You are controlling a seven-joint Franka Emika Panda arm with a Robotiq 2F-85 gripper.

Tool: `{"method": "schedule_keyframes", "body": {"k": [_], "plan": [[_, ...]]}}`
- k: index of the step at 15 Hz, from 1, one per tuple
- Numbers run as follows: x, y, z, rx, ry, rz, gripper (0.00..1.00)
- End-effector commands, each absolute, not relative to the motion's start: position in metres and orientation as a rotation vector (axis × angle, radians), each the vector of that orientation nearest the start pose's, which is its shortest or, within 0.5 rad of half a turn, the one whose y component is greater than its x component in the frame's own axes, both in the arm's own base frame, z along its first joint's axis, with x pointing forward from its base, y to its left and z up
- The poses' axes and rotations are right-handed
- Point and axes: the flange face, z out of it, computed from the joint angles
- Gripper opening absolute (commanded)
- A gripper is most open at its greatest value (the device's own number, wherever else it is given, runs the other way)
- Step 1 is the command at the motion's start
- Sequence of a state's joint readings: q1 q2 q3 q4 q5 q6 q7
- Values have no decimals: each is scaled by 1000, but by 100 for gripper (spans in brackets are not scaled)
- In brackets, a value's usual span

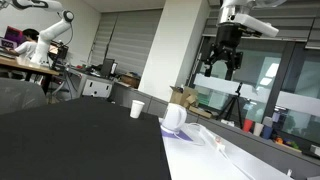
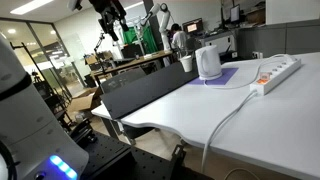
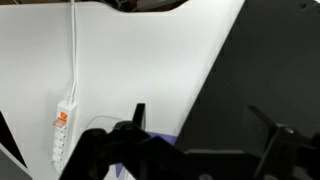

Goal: Switch the kettle off then on

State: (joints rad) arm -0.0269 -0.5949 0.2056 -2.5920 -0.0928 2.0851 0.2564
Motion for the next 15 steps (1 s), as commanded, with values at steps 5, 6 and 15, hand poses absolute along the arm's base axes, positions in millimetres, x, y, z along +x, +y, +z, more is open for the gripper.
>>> {"method": "schedule_keyframes", "body": {"k": [5, 6, 15], "plan": [[368, 63, 455, -3313, 108, -187, 100], [368, 63, 455, -3313, 108, -187, 100], [446, -23, 450, -3259, -54, -298, 100]]}}
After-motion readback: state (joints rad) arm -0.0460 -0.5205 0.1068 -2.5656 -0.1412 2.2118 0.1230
